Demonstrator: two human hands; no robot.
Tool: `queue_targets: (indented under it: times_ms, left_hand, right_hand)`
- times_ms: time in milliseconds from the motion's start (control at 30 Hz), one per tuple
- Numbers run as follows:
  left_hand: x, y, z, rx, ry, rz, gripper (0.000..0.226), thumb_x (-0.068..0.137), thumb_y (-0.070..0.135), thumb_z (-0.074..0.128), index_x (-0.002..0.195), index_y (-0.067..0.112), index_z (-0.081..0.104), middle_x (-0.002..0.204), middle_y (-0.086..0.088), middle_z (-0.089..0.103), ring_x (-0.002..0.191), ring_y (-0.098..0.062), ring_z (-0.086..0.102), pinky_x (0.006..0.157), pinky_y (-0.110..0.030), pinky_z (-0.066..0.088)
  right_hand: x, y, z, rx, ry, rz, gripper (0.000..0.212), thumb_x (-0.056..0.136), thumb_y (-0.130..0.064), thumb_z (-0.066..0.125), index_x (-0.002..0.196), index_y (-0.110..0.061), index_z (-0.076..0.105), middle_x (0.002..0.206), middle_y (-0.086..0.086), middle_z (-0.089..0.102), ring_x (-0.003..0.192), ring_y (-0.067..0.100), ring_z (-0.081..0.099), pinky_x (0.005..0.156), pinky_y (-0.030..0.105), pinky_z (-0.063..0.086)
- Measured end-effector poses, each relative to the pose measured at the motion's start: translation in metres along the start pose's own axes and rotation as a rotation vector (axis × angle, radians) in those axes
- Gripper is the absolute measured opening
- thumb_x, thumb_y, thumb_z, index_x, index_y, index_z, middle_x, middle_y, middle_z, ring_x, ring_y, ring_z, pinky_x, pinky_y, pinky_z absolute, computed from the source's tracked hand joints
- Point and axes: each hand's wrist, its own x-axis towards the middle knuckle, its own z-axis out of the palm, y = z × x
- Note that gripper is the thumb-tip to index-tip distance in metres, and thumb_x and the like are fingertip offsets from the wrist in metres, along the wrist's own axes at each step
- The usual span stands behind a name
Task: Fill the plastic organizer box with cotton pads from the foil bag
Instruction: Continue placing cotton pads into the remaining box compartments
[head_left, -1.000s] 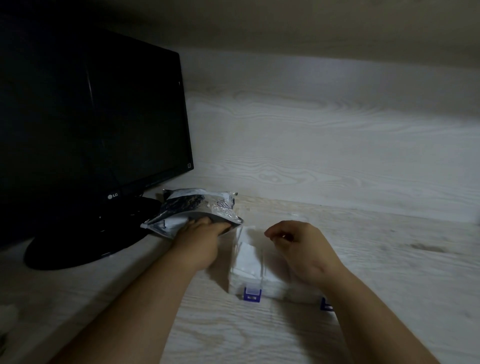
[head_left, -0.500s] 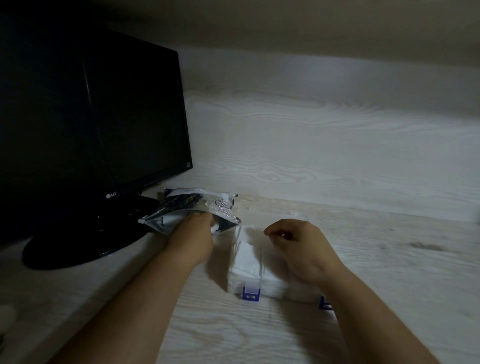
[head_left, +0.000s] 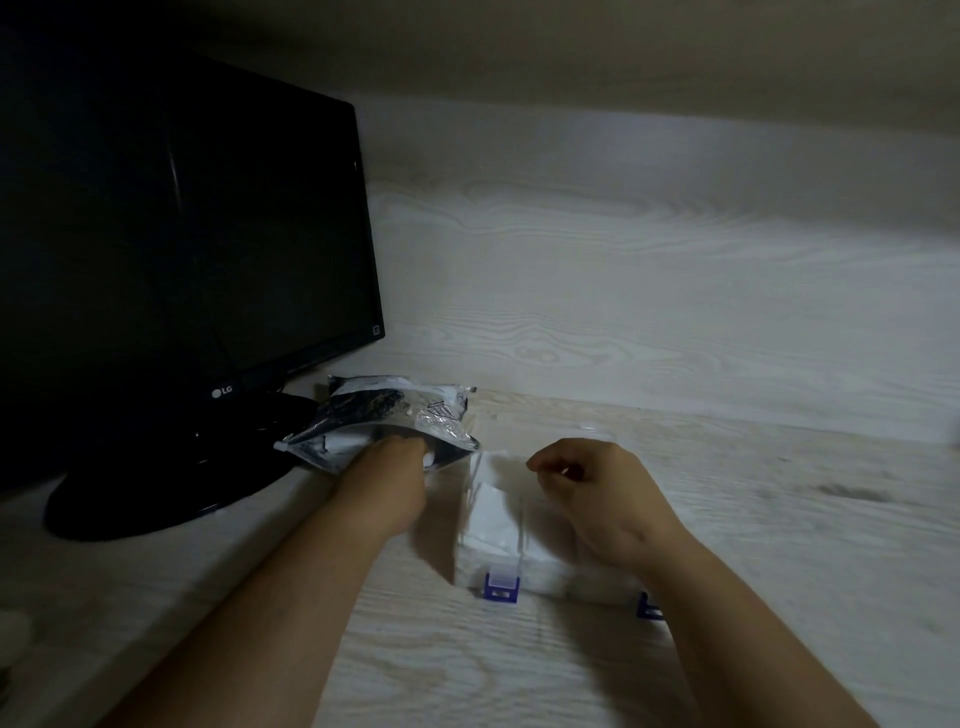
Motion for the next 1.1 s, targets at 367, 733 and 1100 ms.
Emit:
queue_targets:
  times_ms: [367, 733, 1100]
  left_hand:
    - [0.001, 0.009, -0.01, 0.109, 0.093, -0.095, 0.022, 0.09, 0.023, 0.057, 0.106, 0.01, 0.065, 0.115, -0.012, 0.065, 0.11, -0.031, 0.061, 0.089, -0.036, 0.049]
    - [-0.008, 0.02, -0.028, 0.214, 0.295, -0.06, 0.022, 0.083, 0.019, 0.059, 0.104, 0.019, 0.064, 0.11, -0.002, 0.065, 0.11, -0.026, 0.052, 0.091, -0.035, 0.046]
    - [-0.013, 0.037, -0.026, -0.436, 0.459, -0.155, 0.017, 0.078, 0.007, 0.059, 0.069, 0.021, 0.061, 0.078, 0.004, 0.065, 0.08, -0.023, 0.058, 0.065, -0.027, 0.042]
  right_hand:
    - [0.0, 0.0, 0.0, -0.005, 0.005, -0.002, 0.019, 0.093, -0.021, 0.058, 0.103, -0.03, 0.072, 0.097, -0.016, 0.065, 0.083, -0.002, 0.058, 0.065, 0.003, 0.039]
    - [-0.001, -0.001, -0.003, 0.031, 0.019, 0.03, 0.02, 0.094, -0.021, 0.056, 0.101, -0.032, 0.071, 0.096, -0.017, 0.066, 0.083, -0.002, 0.06, 0.065, 0.004, 0.042]
    - [0.0, 0.0, -0.009, 0.112, 0.102, 0.11, 0.02, 0.093, -0.016, 0.057, 0.097, -0.029, 0.072, 0.086, -0.014, 0.067, 0.067, -0.004, 0.061, 0.055, 0.004, 0.043]
